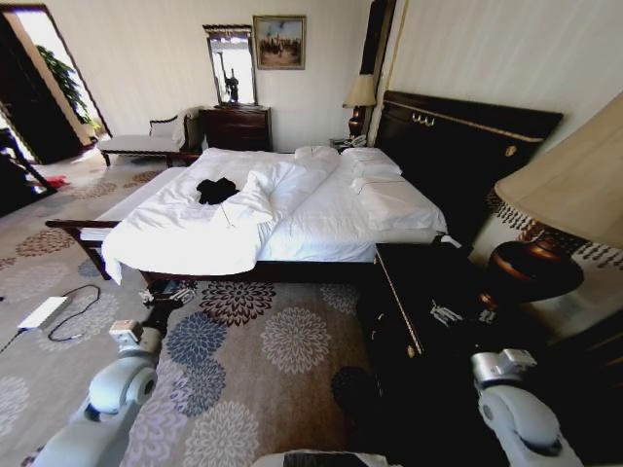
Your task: Fold the clothes on the bed.
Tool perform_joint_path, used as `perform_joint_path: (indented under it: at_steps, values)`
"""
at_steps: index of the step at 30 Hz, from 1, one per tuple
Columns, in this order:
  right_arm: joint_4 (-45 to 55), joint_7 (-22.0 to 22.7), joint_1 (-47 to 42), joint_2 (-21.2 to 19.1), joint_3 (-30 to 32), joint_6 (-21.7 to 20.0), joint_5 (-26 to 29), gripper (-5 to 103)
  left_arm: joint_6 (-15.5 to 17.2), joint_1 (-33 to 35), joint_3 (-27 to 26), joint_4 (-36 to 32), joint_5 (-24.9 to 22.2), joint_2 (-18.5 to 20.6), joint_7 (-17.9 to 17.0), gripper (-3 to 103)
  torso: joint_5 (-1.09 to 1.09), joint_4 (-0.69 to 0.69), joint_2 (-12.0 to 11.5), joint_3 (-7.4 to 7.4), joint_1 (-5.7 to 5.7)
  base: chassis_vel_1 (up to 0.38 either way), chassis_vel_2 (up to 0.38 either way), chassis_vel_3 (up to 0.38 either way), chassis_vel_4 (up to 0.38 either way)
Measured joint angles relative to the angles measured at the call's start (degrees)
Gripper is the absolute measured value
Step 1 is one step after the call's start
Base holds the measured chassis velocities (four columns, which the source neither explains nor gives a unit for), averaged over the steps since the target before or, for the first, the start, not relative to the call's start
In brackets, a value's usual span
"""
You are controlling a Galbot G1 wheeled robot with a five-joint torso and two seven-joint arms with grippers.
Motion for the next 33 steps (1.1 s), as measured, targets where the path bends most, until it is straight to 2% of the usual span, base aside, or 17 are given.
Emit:
perform_joint_path:
  at_steps: [7,15,33]
  values:
    - [-0.57,-0.20,0.66,0.18,-0.42,0.22,-0.64,100,-0.69,1.99,0.28,-0.47,-0.03,-1.53,0.51,100,0.00,0.01,0.00,0.00,-0.01,0.000,0.000,0.000,0.000]
    - [-0.69,-0.20,0.84,-0.08,-0.29,1.02,-1.43,100,-2.94,1.86,0.54,-0.09,-0.21,-0.45,2.29,100,0.00,0.00,0.00,0.00,-0.01,-0.007,0.005,0.005,-0.009]
    - [-0.51,-0.17,-0.09,0.65,0.34,1.70,-1.69,100,-2.39,1.53,0.99,0.68,-1.17,-0.68,2.65,100,0.00,0.00,0.00,0.00,-0.01,-0.089,0.086,0.089,-0.089]
